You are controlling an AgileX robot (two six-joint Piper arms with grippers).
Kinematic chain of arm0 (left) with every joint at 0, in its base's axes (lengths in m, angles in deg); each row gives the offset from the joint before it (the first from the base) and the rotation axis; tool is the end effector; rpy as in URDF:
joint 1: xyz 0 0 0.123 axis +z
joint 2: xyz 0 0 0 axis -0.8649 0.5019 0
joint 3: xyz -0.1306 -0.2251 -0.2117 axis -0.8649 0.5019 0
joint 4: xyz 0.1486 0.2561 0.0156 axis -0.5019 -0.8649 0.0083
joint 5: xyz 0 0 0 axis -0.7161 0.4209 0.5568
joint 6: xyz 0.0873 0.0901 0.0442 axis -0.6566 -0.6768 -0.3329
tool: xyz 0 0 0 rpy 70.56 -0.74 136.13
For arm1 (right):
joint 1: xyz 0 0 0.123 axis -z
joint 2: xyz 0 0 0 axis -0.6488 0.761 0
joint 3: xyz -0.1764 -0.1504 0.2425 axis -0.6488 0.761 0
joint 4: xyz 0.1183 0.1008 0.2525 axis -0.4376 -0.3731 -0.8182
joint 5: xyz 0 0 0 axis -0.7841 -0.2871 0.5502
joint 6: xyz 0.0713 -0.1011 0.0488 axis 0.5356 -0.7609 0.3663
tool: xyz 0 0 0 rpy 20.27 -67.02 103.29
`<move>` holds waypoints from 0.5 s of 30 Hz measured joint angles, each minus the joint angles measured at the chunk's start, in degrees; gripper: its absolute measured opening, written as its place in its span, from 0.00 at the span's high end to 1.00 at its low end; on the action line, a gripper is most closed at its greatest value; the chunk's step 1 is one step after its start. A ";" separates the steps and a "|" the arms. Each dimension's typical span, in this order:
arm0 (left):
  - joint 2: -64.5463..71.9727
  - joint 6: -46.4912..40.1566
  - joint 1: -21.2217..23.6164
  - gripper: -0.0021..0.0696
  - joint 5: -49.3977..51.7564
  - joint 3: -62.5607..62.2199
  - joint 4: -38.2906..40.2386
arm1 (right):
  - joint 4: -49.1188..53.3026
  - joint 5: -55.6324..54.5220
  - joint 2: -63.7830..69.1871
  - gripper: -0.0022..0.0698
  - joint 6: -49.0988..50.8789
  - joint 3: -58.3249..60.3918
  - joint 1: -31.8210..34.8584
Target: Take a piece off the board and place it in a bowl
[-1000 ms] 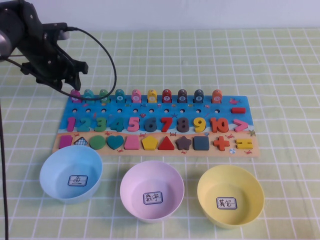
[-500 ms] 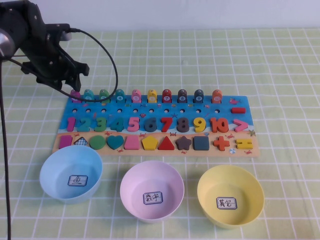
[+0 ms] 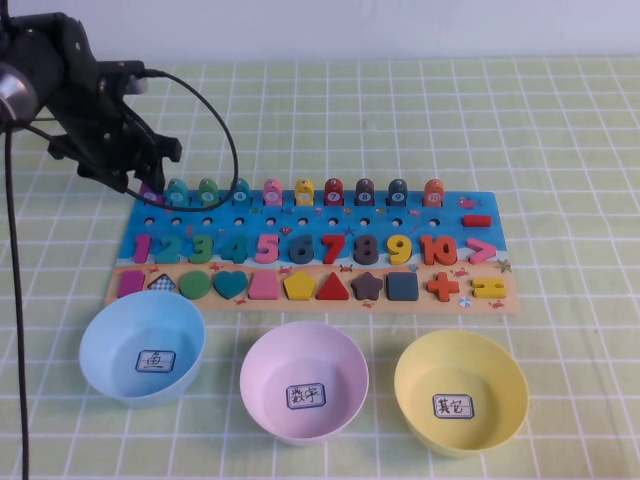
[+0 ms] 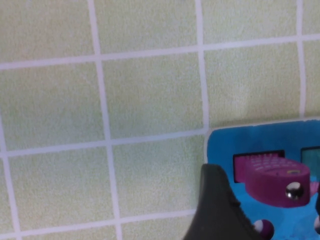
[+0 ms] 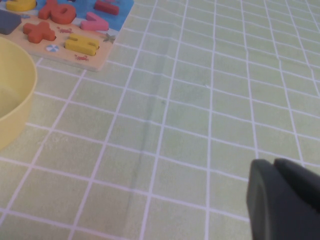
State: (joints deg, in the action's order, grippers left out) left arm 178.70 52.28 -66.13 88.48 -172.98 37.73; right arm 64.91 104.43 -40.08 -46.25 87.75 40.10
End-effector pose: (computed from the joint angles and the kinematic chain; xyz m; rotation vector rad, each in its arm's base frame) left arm 0.5915 -0.0730 0.2014 0.1829 2.7955 -0.1095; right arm 0.0812 0.0096 0.1658 -0.2404 1.9295 -0.0578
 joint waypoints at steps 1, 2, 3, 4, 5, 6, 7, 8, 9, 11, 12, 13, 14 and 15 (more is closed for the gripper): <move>0.09 0.00 0.00 0.47 -0.09 0.00 0.02 | 0.00 0.00 0.00 0.99 0.00 0.00 0.00; 0.09 0.00 0.00 0.47 -0.20 0.00 0.12 | 0.00 0.00 0.00 0.99 0.00 0.00 0.00; 0.24 0.00 0.00 0.47 -0.22 0.00 0.23 | 0.00 0.00 0.00 0.99 0.00 0.00 0.00; 0.35 0.00 0.00 0.47 -0.22 0.00 0.23 | 0.00 0.00 0.00 0.99 0.00 0.00 0.00; 0.47 0.00 0.00 0.47 -0.34 0.00 0.23 | 0.00 0.00 0.00 0.99 0.00 0.00 0.00; 0.75 0.00 0.00 0.47 -0.34 -0.03 0.23 | 0.00 0.00 0.00 0.99 0.00 0.00 0.00; 1.08 0.00 0.00 0.47 -0.34 -0.03 0.23 | 0.00 0.00 0.00 0.99 0.00 0.00 0.00; 1.24 0.00 0.00 0.47 -0.34 -0.03 0.23 | 0.00 0.00 0.00 0.99 0.00 0.00 0.00; 1.40 0.10 0.00 0.47 -0.34 -0.03 0.23 | 0.00 0.00 0.00 0.99 0.00 0.00 0.00; 1.66 0.08 0.00 0.47 -0.34 -0.03 0.23 | 0.00 0.00 0.00 0.99 0.00 0.00 0.00; 1.75 0.08 0.00 0.48 -0.43 -0.03 0.23 | 0.00 0.00 0.00 0.99 0.00 0.00 0.00; 1.75 0.08 0.00 0.49 -0.43 -0.03 0.23 | 0.00 0.00 0.00 0.99 0.00 0.00 0.00; 1.75 0.08 0.00 0.51 -0.43 -0.03 0.23 | 0.00 0.00 0.00 0.99 0.00 0.00 0.00; 1.75 0.12 0.00 0.54 -0.43 -0.03 0.23 | 0.00 0.00 0.00 0.99 0.00 0.00 0.00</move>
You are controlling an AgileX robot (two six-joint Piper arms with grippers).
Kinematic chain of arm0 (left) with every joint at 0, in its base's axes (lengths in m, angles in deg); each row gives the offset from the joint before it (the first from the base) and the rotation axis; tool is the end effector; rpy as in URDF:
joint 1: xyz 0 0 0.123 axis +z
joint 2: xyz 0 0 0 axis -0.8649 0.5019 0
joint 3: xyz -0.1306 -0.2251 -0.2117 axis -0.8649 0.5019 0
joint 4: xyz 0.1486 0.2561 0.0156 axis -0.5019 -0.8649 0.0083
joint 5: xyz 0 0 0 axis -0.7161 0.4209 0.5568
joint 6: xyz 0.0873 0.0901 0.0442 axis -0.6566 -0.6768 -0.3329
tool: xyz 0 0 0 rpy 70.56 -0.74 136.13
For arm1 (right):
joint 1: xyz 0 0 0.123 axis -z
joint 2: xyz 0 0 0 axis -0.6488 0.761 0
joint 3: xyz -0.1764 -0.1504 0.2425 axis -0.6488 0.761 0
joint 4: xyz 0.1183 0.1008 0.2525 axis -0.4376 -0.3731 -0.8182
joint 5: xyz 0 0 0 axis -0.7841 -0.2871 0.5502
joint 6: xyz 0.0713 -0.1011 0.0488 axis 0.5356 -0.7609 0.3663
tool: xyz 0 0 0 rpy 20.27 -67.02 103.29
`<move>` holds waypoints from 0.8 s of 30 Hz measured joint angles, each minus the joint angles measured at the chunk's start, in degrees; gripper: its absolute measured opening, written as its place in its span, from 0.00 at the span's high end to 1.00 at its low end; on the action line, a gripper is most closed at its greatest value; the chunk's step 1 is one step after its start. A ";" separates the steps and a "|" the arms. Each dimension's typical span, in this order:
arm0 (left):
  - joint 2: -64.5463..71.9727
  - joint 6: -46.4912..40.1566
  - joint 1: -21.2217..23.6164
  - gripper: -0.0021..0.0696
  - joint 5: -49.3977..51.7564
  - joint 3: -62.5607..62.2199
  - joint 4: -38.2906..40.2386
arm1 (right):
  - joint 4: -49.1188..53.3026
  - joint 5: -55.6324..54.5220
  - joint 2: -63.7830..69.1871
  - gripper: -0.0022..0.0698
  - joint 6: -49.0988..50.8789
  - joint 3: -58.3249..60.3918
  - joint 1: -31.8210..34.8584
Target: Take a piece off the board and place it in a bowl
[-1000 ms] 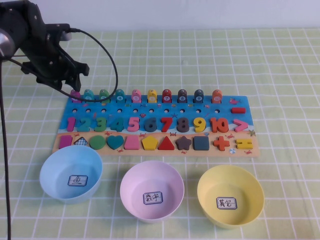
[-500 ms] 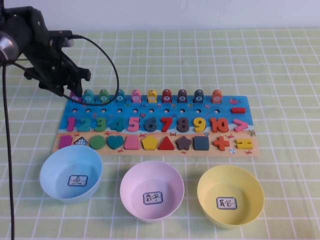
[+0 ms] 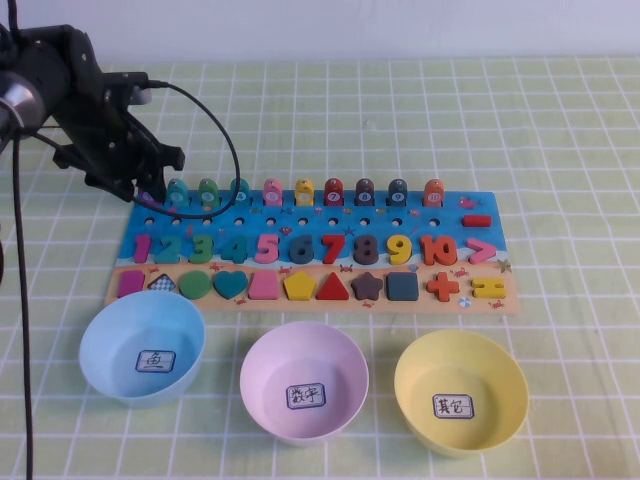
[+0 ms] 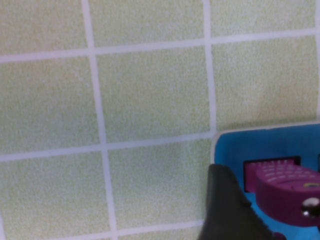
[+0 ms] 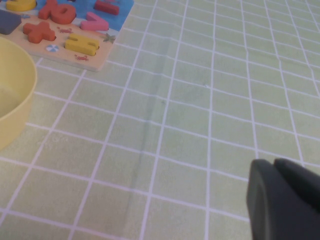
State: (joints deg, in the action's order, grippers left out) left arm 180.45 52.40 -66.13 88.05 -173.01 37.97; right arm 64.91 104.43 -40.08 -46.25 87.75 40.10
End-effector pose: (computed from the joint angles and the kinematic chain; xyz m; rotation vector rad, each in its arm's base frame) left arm 0.5946 -0.0738 0.1837 0.1779 2.8183 -0.1148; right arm 0.0812 0.0096 0.1658 -0.2404 1.9295 -0.0578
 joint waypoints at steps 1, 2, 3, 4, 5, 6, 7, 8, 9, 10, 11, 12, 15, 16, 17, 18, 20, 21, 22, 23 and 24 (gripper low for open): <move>0.00 0.00 0.00 0.56 0.00 0.00 0.00 | 0.00 0.00 0.00 0.99 0.00 0.00 0.00; 0.00 0.00 0.00 0.59 0.00 0.00 0.00 | 0.00 0.00 0.00 0.99 0.00 0.00 0.00; 0.00 0.00 0.00 0.62 0.00 0.00 0.00 | 0.00 0.00 0.00 0.99 0.00 0.00 0.00; 0.00 0.00 0.00 0.65 0.00 0.00 0.00 | 0.00 0.00 0.00 0.99 0.00 0.00 0.00; 0.00 0.00 0.00 0.68 0.00 0.00 0.00 | 0.00 0.00 0.00 0.99 0.00 0.00 0.00; 0.00 0.00 0.00 0.69 0.00 0.00 0.12 | 0.00 0.00 0.00 0.99 0.00 0.00 0.00; 0.00 0.00 0.00 0.70 0.00 0.00 0.12 | 0.00 0.00 0.00 0.99 0.00 0.00 0.00; 0.00 0.00 0.00 0.70 0.00 0.00 0.22 | 0.00 0.00 0.00 0.99 0.00 0.00 0.00; 0.00 0.00 0.00 0.70 0.00 0.00 0.20 | 0.00 0.00 0.00 0.99 0.00 0.00 0.00; 0.00 0.00 0.00 0.70 0.00 0.00 0.20 | 0.00 0.00 0.00 0.99 0.00 0.00 0.00; 0.00 0.00 0.00 0.70 0.00 0.00 0.20 | 0.00 0.00 0.00 0.99 0.00 0.00 0.00; 0.00 0.00 0.00 0.70 0.00 0.00 0.20 | 0.00 0.00 0.00 0.99 0.00 0.00 0.00; 0.00 0.00 0.00 0.70 0.00 -0.10 0.20 | 0.00 0.00 0.00 0.99 0.00 0.00 0.00; 0.00 0.00 0.00 0.70 0.00 -0.10 0.20 | 0.00 0.00 0.00 0.99 0.00 0.00 0.00; 0.00 0.00 0.00 0.70 0.00 -0.10 0.20 | 0.00 0.00 0.00 0.99 0.00 0.00 0.00; -0.21 0.00 0.00 0.70 0.00 -0.10 0.20 | 0.00 0.00 0.00 0.99 0.00 0.00 0.00; -0.82 0.00 0.00 0.70 0.18 -0.10 0.20 | 0.00 0.00 0.00 0.99 0.00 0.00 0.00; -1.14 0.00 0.00 0.70 0.51 -0.21 0.20 | 0.00 0.00 0.00 0.99 0.00 0.00 0.00; -1.75 0.00 0.00 0.70 0.77 -0.47 0.20 | 0.00 0.00 0.00 0.99 0.00 0.00 0.00; -2.02 0.00 0.00 0.70 1.39 -1.07 0.20 | 0.00 0.00 0.00 0.99 0.00 0.00 0.00; -2.34 -0.12 0.00 0.70 2.49 -2.11 0.06 | 0.00 0.00 0.00 0.99 0.00 0.00 0.00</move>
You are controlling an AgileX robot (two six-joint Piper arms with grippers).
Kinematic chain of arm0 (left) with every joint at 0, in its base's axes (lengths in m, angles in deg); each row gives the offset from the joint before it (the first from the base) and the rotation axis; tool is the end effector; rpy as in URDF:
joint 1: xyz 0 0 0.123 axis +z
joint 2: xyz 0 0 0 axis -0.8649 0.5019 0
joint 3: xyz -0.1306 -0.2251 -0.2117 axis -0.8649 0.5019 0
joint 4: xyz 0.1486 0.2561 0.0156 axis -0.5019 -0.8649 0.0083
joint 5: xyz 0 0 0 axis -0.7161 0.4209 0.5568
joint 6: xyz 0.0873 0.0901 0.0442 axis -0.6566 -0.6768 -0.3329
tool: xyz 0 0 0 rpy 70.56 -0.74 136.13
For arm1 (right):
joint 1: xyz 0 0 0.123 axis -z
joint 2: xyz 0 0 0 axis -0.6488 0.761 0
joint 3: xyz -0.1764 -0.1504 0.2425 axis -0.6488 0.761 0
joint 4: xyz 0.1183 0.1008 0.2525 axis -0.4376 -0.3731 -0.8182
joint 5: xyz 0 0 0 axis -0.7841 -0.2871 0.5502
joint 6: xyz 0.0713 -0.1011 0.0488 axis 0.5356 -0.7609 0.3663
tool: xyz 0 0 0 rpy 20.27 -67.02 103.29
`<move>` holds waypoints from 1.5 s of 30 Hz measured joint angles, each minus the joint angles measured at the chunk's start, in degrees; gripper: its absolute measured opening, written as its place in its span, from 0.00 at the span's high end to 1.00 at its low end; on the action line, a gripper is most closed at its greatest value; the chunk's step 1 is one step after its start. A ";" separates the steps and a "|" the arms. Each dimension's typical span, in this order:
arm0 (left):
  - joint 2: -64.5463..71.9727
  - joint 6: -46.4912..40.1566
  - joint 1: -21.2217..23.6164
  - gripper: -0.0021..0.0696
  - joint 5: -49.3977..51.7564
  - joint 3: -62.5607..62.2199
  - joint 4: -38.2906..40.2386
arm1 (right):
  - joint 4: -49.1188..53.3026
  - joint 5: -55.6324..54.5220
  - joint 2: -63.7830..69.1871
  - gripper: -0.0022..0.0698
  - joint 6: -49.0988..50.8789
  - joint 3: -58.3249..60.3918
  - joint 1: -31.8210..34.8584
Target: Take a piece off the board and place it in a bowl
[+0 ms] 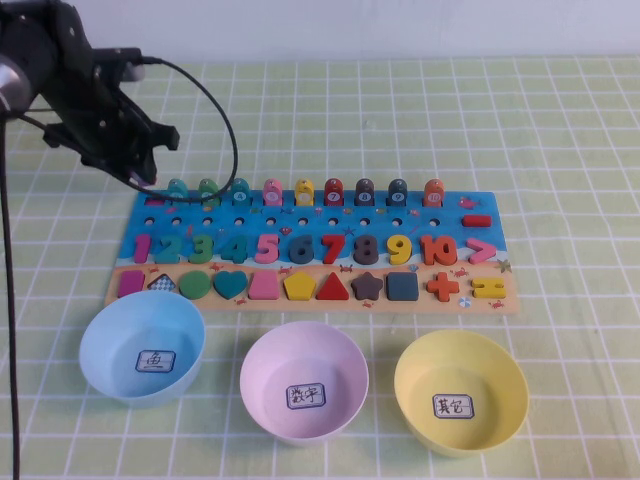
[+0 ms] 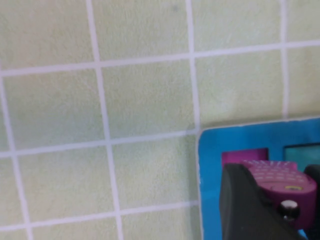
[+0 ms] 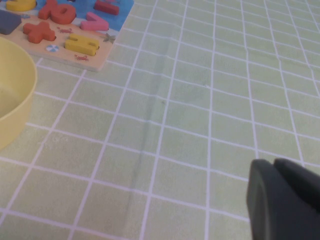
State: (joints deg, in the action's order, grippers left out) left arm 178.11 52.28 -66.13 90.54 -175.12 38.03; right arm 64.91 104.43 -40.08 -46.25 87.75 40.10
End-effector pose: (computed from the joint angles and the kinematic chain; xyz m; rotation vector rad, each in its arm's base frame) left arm 0.5909 -0.0737 0.2187 0.1842 2.7835 -0.1180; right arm 0.0812 0.0096 0.1658 -0.2404 1.9295 -0.0578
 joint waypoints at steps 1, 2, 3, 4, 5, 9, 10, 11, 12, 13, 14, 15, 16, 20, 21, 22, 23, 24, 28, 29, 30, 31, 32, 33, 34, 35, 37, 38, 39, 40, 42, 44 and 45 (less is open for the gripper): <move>-0.25 -0.15 0.00 0.70 0.83 -0.78 -0.10 | 0.00 0.00 0.00 0.99 0.00 0.00 0.00; -0.54 -0.41 0.00 0.70 1.96 -1.70 -0.24 | 0.00 0.00 0.00 0.99 0.00 0.00 0.00; -1.04 -0.86 0.00 0.70 2.91 -2.51 -0.38 | 0.00 0.00 0.00 0.99 0.00 0.00 0.00; -1.51 -1.29 0.00 0.70 3.28 -2.89 -0.37 | 0.00 0.00 0.00 0.99 0.00 0.00 0.00; -2.43 -1.94 0.00 0.70 3.71 -3.30 -0.37 | 0.00 0.00 0.00 0.99 0.00 0.00 0.00; -6.47 -2.74 0.00 0.70 4.44 -3.37 -0.70 | 0.00 0.00 0.00 0.99 0.00 0.00 0.00; -7.17 -2.85 0.00 0.70 4.57 -3.37 -0.96 | 0.00 0.00 0.00 0.99 0.00 0.00 0.00; -8.67 -3.11 0.00 0.70 4.69 -3.37 -1.06 | 0.00 0.00 0.00 0.99 0.00 0.00 0.00; -9.99 -3.37 0.00 0.70 4.77 -3.37 -1.16 | 0.00 0.00 0.00 0.99 0.00 0.00 0.00; -11.17 -3.53 0.00 0.70 4.77 -2.92 -1.20 | 0.00 0.00 0.00 0.99 0.00 0.00 0.00; -12.82 -4.05 0.00 0.70 4.77 -1.93 -1.20 | 0.00 0.00 0.00 0.99 0.00 0.00 0.00; -14.62 -4.60 0.00 0.70 4.67 -0.41 -1.20 | 0.00 0.00 0.00 0.99 0.00 0.00 0.00; -16.12 -5.01 0.00 0.70 4.67 1.19 -1.20 | 0.00 0.00 0.00 0.99 0.00 0.00 0.00; -24.19 -6.98 0.00 0.70 4.67 12.65 -1.98 | 0.00 0.00 0.00 0.99 0.00 0.00 0.00; -26.13 -7.10 0.00 0.70 4.81 15.69 -2.27 | 0.00 0.00 0.00 0.99 0.00 0.00 0.00; -27.66 -7.23 0.00 0.70 4.82 18.04 -2.27 | 0.00 0.00 0.00 0.99 0.00 0.00 0.00; -29.54 -7.31 0.00 0.70 4.82 20.87 -2.36 | 0.00 0.00 0.00 0.99 0.00 0.00 0.00; -31.38 -7.31 0.00 0.70 4.82 23.57 -2.40 | 0.00 0.00 0.00 0.99 0.00 0.00 0.00; -38.20 -7.31 0.00 0.70 4.82 32.77 -1.79 | 0.00 0.00 0.00 0.99 0.00 0.00 0.00; -39.58 -7.31 0.00 0.70 4.82 34.53 -1.31 | 0.00 0.00 0.00 0.99 0.00 0.00 0.00; -41.27 -7.31 0.00 0.70 4.61 36.58 -0.59 | 0.00 0.00 0.00 0.99 0.00 0.00 0.00; -42.98 -7.31 -0.10 0.70 3.99 38.57 0.06 | 0.00 0.00 0.00 0.99 0.00 0.00 0.00; -44.64 -7.31 -0.61 0.70 3.46 40.43 0.33 | 0.00 0.00 0.00 0.99 0.00 0.00 0.00; -46.28 -7.31 -1.27 0.70 2.86 42.19 0.32 | 0.00 0.00 0.00 0.99 0.00 0.00 0.00; -47.61 -7.31 -2.06 0.70 2.24 43.59 0.32 | 0.00 0.00 0.00 0.99 0.00 0.00 0.00; -49.23 -7.31 -3.40 0.70 1.68 45.27 0.42 | 0.00 0.00 0.00 0.99 0.00 0.00 0.00; -52.51 -7.31 -6.95 0.70 0.80 48.49 0.40 | 0.00 0.00 0.00 0.99 0.00 0.00 0.00; -54.11 -7.02 -9.02 0.70 0.66 49.97 0.40 | 0.00 0.00 0.00 0.99 0.00 0.00 0.00; -55.61 -6.39 -11.19 0.70 0.66 51.39 -0.15 | 0.00 0.00 0.00 0.99 0.00 0.00 0.00; -56.72 -5.48 -12.92 0.70 0.66 52.56 -0.81 | 0.00 0.00 0.00 0.99 0.00 0.00 0.00; -58.72 -2.85 -16.63 0.70 0.19 55.55 -3.30 | 0.00 0.00 0.00 0.99 0.00 0.00 0.00; -59.24 0.02 -18.38 0.70 -2.07 57.89 -6.63 | 0.00 0.00 0.00 0.99 0.00 0.00 0.00; -59.12 2.32 -18.86 0.70 -4.50 59.51 -8.66 | 0.00 0.00 0.00 0.99 0.00 0.00 0.00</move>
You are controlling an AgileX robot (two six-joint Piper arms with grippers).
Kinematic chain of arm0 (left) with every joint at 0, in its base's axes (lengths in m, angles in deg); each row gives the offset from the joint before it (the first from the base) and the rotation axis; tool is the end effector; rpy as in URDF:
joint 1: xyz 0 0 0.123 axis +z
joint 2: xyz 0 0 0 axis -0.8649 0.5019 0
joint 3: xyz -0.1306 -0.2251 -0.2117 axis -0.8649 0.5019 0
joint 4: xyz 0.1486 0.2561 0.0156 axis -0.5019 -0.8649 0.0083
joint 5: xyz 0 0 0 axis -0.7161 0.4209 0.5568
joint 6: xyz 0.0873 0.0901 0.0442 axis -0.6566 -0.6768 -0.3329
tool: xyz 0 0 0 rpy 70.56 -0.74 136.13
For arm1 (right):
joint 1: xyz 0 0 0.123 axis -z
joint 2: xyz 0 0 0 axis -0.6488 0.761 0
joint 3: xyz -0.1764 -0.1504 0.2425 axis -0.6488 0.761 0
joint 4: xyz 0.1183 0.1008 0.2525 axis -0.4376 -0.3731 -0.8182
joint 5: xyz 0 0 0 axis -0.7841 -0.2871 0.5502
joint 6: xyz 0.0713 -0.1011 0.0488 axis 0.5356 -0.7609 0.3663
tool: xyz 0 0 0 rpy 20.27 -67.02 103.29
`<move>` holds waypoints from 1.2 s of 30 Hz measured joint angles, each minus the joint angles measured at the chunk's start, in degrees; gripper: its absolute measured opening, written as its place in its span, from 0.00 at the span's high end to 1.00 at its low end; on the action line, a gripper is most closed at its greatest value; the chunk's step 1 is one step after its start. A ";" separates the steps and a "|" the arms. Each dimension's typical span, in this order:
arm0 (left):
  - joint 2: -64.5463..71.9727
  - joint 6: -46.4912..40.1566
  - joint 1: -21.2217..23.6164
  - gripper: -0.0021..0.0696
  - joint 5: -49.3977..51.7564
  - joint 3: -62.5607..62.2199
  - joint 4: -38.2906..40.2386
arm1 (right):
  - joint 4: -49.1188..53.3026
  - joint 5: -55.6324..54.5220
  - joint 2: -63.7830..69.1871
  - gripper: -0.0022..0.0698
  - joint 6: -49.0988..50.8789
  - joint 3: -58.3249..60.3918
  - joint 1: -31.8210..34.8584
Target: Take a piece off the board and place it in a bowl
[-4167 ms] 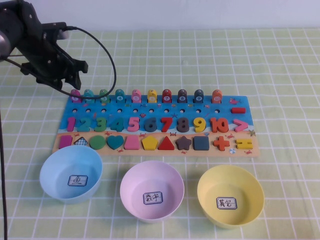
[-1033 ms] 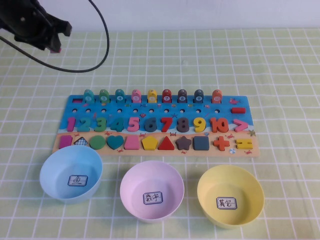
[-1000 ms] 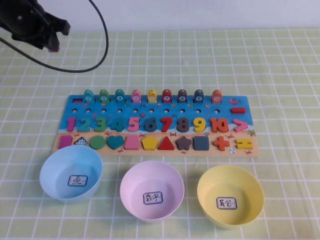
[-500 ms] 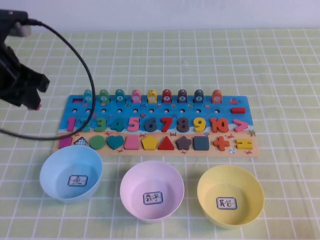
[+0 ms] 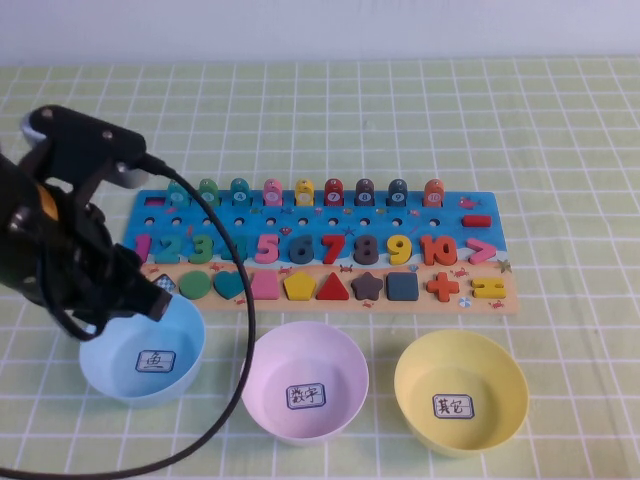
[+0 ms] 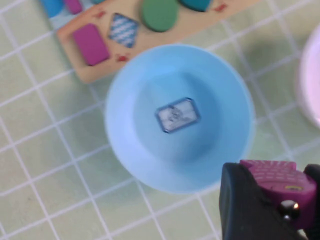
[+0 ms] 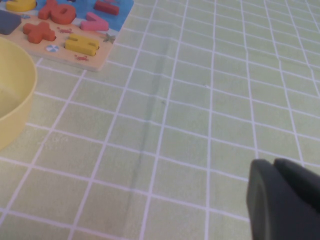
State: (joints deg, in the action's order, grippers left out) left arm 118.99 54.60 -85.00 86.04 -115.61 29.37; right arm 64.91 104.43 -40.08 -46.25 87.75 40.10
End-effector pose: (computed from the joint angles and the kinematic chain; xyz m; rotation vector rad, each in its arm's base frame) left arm 0.2684 -0.1158 0.3304 0.6187 2.6398 -0.0256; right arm 0.0812 0.0096 0.1658 -0.2404 1.9295 -0.0578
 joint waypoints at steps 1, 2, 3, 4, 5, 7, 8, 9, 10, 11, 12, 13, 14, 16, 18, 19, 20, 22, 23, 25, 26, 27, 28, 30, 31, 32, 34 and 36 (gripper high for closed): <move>0.66 1.47 -0.14 0.70 -2.14 1.15 -1.20 | 0.00 0.00 0.00 0.99 0.00 0.00 0.00; 1.37 2.35 -0.14 0.70 -3.64 2.05 -1.87 | 0.00 0.00 0.00 0.99 0.00 0.00 0.00; 2.52 3.11 -0.14 0.70 -5.01 2.66 -2.47 | 0.00 0.00 0.00 0.99 0.00 0.00 0.00; 3.98 3.49 -0.18 0.70 -5.82 2.97 -2.86 | 0.00 0.00 0.00 0.99 0.00 0.00 0.00; 5.68 3.60 -0.18 0.70 -6.30 3.08 -2.97 | 0.00 0.00 0.00 0.99 0.00 0.00 0.00; 9.44 3.94 -0.31 0.70 -7.88 3.19 -3.44 | 0.00 0.00 0.00 0.99 0.00 0.00 0.00; 10.96 4.06 -0.40 0.70 -8.45 3.30 -3.68 | 0.00 0.00 0.00 0.99 0.00 0.00 0.00; 12.86 4.36 -0.40 0.70 -9.37 3.30 -3.83 | 0.00 0.00 0.00 0.99 0.00 0.00 0.00; 14.33 4.66 -0.40 0.70 -10.18 3.30 -3.95 | 0.00 0.00 0.00 0.99 0.00 0.00 0.00; 16.06 5.05 -0.40 0.70 -11.06 3.30 -4.09 | 0.00 0.00 0.00 0.99 0.00 0.00 0.00; 17.66 5.63 -0.40 0.70 -11.88 3.30 -4.09 | 0.00 0.00 0.00 0.99 0.00 0.00 0.00; 19.05 6.17 -0.44 0.70 -12.66 3.30 -4.09 | 0.00 0.00 0.00 0.99 0.00 0.00 0.00; 20.21 6.82 -0.44 0.70 -13.41 3.30 -4.09 | 0.00 0.00 0.00 0.99 0.00 0.00 0.00; 21.80 7.85 -0.44 0.70 -14.90 3.30 -4.09 | 0.00 0.00 0.00 0.99 0.00 0.00 0.00; 22.42 8.32 -0.44 0.70 -15.83 3.30 -4.09 | 0.00 0.00 0.00 0.99 0.00 0.00 0.00; 22.52 8.48 -0.44 0.70 -16.07 3.30 -4.09 | 0.00 0.00 0.00 0.99 0.00 0.00 0.00; 22.52 8.62 -0.44 0.70 -16.31 3.30 -4.09 | 0.00 0.00 0.00 0.99 0.00 0.00 0.00; 22.65 8.99 0.21 0.70 -16.42 3.30 -4.09 | 0.00 0.00 0.00 0.99 0.00 0.00 0.00; 22.65 9.19 0.76 0.70 -16.42 3.30 -4.09 | 0.00 0.00 0.00 0.99 0.00 0.00 0.00; 22.65 9.48 2.24 0.70 -16.42 3.30 -4.09 | 0.00 0.00 0.00 0.99 0.00 0.00 0.00; 22.65 9.47 2.87 0.70 -16.42 3.30 -3.95 | 0.00 0.00 0.00 0.99 0.00 0.00 0.00; 22.65 9.59 3.63 0.70 -16.42 3.30 -3.73 | 0.00 0.00 0.00 0.99 0.00 0.00 0.00; 22.65 9.59 4.29 0.70 -16.42 3.30 -3.48 | 0.00 0.00 0.00 0.99 0.00 0.00 0.00; 22.65 9.17 5.05 0.70 -16.42 3.30 -3.02 | 0.00 0.00 0.00 0.99 0.00 0.00 0.00; 22.65 8.88 5.15 0.70 -16.42 3.30 -2.80 | 0.00 0.00 0.00 0.99 0.00 0.00 0.00; 22.65 8.63 5.15 0.70 -16.42 3.30 -2.67 | 0.00 0.00 0.00 0.99 0.00 0.00 0.00; 22.85 8.38 5.15 0.70 -16.90 3.30 -2.20 | 0.00 0.00 0.00 0.99 0.00 0.00 0.00; 23.47 8.26 5.15 0.70 -17.40 3.30 -1.81 | 0.00 0.00 0.00 0.99 0.00 0.00 0.00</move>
State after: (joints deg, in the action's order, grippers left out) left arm 142.46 62.86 -79.85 68.64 -112.32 27.56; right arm 64.91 104.43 -40.08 -46.25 87.75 40.10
